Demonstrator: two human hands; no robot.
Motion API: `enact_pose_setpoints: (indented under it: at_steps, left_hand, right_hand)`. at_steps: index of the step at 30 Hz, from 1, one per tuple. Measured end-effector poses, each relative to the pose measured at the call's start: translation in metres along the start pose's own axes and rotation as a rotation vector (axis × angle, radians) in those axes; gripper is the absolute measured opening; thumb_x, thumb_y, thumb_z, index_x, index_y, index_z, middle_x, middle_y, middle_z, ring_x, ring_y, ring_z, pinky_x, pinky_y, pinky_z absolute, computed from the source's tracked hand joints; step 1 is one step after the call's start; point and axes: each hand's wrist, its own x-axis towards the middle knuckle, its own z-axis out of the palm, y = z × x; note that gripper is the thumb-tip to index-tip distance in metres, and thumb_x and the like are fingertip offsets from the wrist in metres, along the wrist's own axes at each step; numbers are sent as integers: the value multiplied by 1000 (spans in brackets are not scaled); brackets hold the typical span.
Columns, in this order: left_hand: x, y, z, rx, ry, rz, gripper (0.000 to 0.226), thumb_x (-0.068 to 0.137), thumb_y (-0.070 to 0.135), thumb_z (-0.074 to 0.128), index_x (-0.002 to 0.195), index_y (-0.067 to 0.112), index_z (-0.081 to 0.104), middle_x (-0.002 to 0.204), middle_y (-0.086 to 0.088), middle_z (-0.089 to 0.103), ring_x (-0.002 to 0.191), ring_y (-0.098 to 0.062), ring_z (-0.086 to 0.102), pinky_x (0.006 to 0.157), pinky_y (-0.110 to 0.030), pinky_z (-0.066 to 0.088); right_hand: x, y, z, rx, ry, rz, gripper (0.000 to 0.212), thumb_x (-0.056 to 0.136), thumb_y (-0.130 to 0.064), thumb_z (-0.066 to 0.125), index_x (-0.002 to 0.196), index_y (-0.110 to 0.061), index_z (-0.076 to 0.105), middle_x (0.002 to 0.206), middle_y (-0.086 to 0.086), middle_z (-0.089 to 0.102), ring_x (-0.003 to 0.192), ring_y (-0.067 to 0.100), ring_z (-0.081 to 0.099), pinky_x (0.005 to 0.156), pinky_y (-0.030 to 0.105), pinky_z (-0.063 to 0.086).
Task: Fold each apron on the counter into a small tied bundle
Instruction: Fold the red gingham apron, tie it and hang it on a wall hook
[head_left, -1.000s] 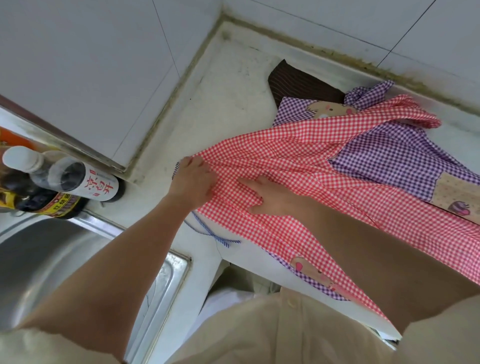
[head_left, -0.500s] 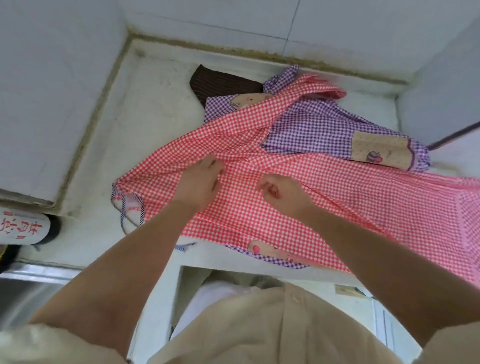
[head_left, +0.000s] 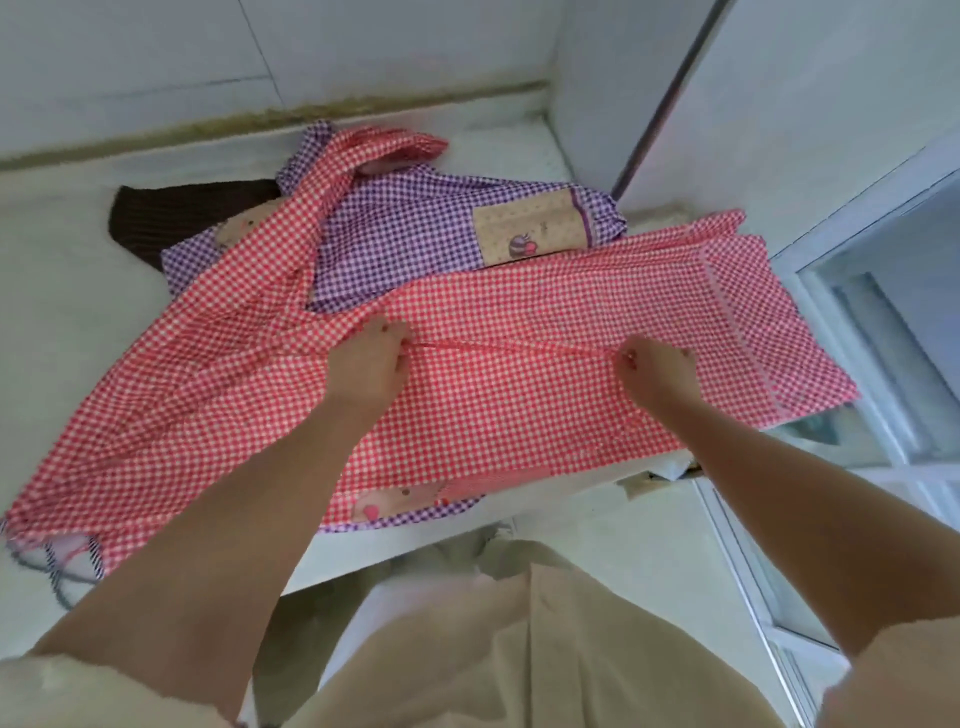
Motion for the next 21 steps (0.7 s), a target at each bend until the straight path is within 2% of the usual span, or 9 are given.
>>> enact_pose_setpoints:
  at_steps: [3, 6, 8, 11, 14, 16, 18, 19, 21]
  left_hand:
    - [2, 3, -3, -61, 75, -116, 29, 89, 14, 60, 118, 11, 62, 123, -15, 51, 90, -34, 62, 72, -42, 50]
    - [-6, 11, -3, -32, 85, -190, 42, 83, 11, 65, 123, 8, 51, 130, -19, 40, 81, -34, 60, 63, -39, 46]
    - [-17, 11, 0, -14, 156, -173, 44, 79, 11, 68, 119, 6, 51, 125, -20, 42, 83, -34, 57, 65, -38, 45]
    - [-34, 2, 7, 123, 249, -232, 43, 78, 24, 68, 113, 7, 52, 115, -18, 46, 99, -35, 50, 84, -48, 44]
    - [-50, -8, 15, 172, 158, -400, 60, 82, 43, 60, 131, 14, 42, 137, -17, 39, 123, -40, 38, 105, -64, 31]
    - [-61, -18, 23, 116, 53, -450, 75, 86, 55, 51, 148, 23, 24, 157, -14, 16, 143, -41, 17, 111, -68, 9]
    - [-71, -30, 31, 90, -8, -452, 82, 89, 63, 41, 154, 29, 4, 163, -9, -6, 149, -38, -1, 112, -66, 2]
    - [-75, -35, 31, 69, -5, -453, 82, 90, 64, 39, 154, 30, 1, 163, -8, -8, 149, -37, -2, 112, -65, 5]
    - [-81, -46, 25, 19, 74, -477, 76, 93, 59, 39, 153, 24, 10, 161, -13, 4, 147, -39, 11, 114, -62, 16]
  right_hand:
    - [24, -7, -13, 85, 174, -7, 19, 95, -23, 49, 102, -12, 63, 101, 14, 69, 96, 35, 63, 102, 47, 33]
    - [34, -14, -13, 10, 106, 25, 26, 92, -24, 53, 116, -15, 60, 117, 14, 62, 113, 34, 56, 107, 50, 30]
    - [31, -24, -9, 0, 158, -3, 37, 88, -18, 56, 125, -13, 53, 125, 13, 54, 119, 32, 48, 105, 49, 32]
    - [17, -57, 1, 144, 315, -325, 41, 82, -6, 52, 122, -11, 52, 120, 10, 51, 113, 27, 48, 100, 45, 40]
    - [-2, -97, 19, 272, 185, -794, 43, 85, -6, 52, 127, -13, 55, 125, 7, 52, 118, 22, 47, 104, 40, 40]
    - [-10, -110, 38, 132, 58, -961, 47, 89, -15, 52, 136, -17, 51, 136, 6, 49, 124, 22, 43, 104, 39, 36]
    - [-7, -109, 53, -15, -63, -888, 49, 93, -24, 53, 141, -20, 47, 144, 4, 43, 130, 25, 38, 105, 44, 34]
    - [-4, -106, 57, -31, -72, -829, 47, 93, -26, 53, 140, -20, 49, 143, 4, 44, 129, 26, 39, 105, 47, 36]
    - [3, -107, 58, 83, -9, -783, 36, 91, -21, 56, 126, -14, 60, 125, 6, 54, 115, 27, 50, 95, 50, 45]
